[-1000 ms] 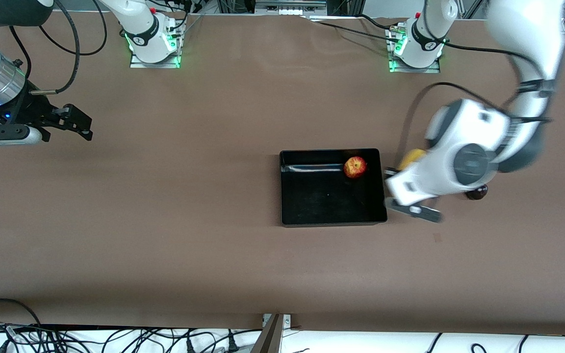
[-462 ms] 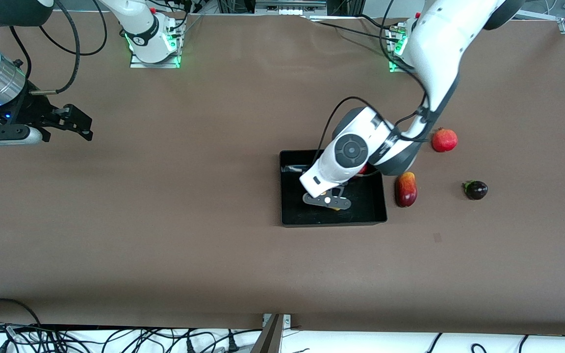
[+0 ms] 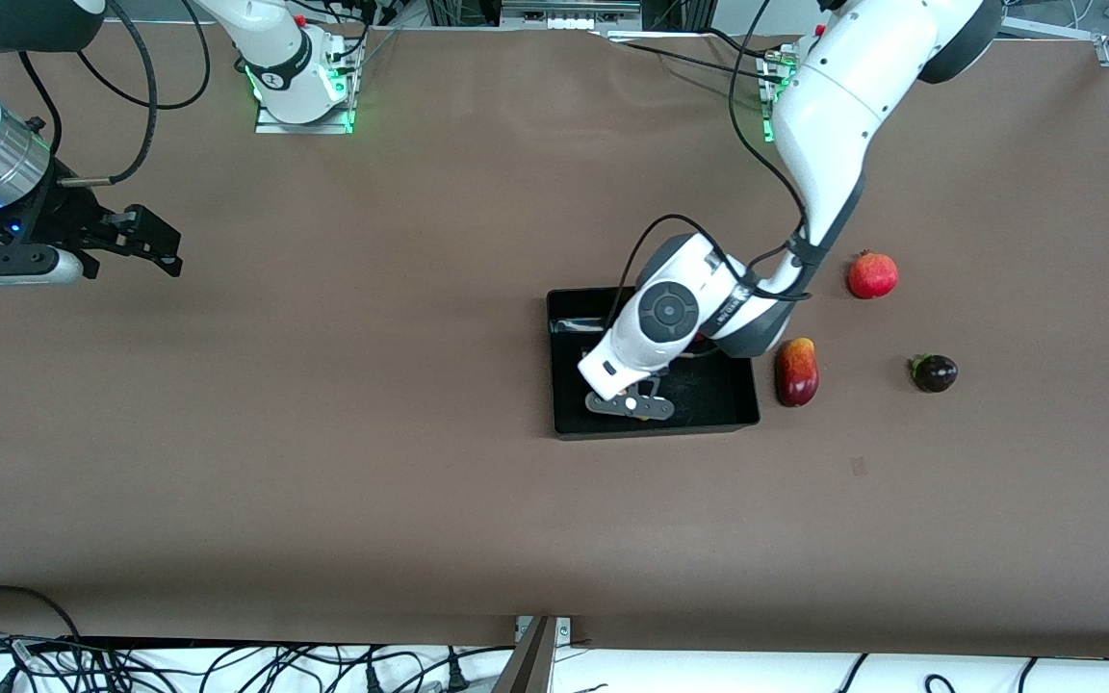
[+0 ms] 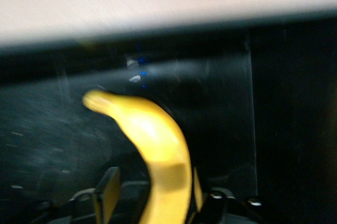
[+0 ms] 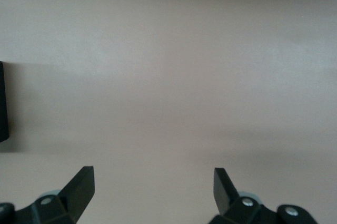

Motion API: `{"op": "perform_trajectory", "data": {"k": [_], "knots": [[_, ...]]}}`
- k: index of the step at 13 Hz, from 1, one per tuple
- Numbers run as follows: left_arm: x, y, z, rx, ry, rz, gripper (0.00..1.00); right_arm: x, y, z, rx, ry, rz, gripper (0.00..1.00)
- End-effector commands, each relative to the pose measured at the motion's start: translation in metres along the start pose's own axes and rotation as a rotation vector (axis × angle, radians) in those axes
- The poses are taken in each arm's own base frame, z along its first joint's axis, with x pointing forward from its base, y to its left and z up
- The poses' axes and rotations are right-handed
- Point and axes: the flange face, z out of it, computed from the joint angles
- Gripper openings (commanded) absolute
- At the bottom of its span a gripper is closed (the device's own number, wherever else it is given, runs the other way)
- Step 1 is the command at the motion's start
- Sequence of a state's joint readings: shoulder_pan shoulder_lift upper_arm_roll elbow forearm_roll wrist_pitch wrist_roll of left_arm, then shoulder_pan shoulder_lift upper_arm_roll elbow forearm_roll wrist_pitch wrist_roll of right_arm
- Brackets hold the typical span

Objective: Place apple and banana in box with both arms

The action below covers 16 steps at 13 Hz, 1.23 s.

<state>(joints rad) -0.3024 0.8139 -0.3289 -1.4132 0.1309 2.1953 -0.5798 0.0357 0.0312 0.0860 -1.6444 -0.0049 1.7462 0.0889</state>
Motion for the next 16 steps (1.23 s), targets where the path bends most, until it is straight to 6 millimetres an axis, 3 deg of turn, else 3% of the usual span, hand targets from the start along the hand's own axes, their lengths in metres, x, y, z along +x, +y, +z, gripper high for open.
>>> {"op": "perform_trajectory", "data": {"k": [1, 2, 4, 5, 7, 9, 10, 12, 14, 15, 16], "knots": [[0.006, -0.031, -0.114, 0.056, 0.024, -0.045, 1.0, 0.002, 0.002, -0.005, -0.014, 0.004, -0.006, 1.0], [0.006, -0.052, -0.141, 0.082, 0.004, -0.064, 1.0, 0.002, 0.002, -0.005, -0.014, 0.004, -0.005, 1.0], [-0.009, -0.055, -0.196, 0.097, 0.02, -0.056, 1.0, 0.001, 0.001, -0.005, -0.014, 0.004, -0.008, 1.0], [-0.016, -0.068, -0.224, 0.128, 0.005, -0.05, 1.0, 0.001, 0.001, -0.005, -0.014, 0.004, -0.008, 1.0], [-0.016, -0.131, -0.277, 0.158, -0.056, 0.024, 1.0, 0.001, 0.001, -0.005, -0.014, 0.004, -0.008, 1.0], [-0.026, -0.173, -0.321, 0.17, -0.055, 0.139, 1.0, 0.001, 0.001, -0.005, -0.014, 0.004, -0.008, 1.0], [-0.036, -0.204, -0.344, 0.198, -0.036, 0.16, 1.0, 0.001, 0.002, -0.005, -0.014, 0.003, -0.005, 1.0], [-0.065, -0.253, -0.36, 0.217, -0.051, 0.185, 1.0, 0.001, 0.001, -0.005, -0.014, 0.004, -0.008, 1.0], [-0.096, -0.281, -0.367, 0.106, -0.037, 0.071, 1.0, 0.001, 0.002, -0.005, -0.014, 0.003, -0.006, 1.0], [-0.118, -0.288, -0.366, 0.084, 0.006, 0.008, 1.0, 0.001, 0.001, -0.005, -0.014, 0.004, -0.006, 1.0], [-0.127, -0.294, -0.365, 0.087, 0.078, -0.006, 1.0, 0.001, 0.001, -0.005, -0.014, 0.003, -0.008, 1.0]]}}
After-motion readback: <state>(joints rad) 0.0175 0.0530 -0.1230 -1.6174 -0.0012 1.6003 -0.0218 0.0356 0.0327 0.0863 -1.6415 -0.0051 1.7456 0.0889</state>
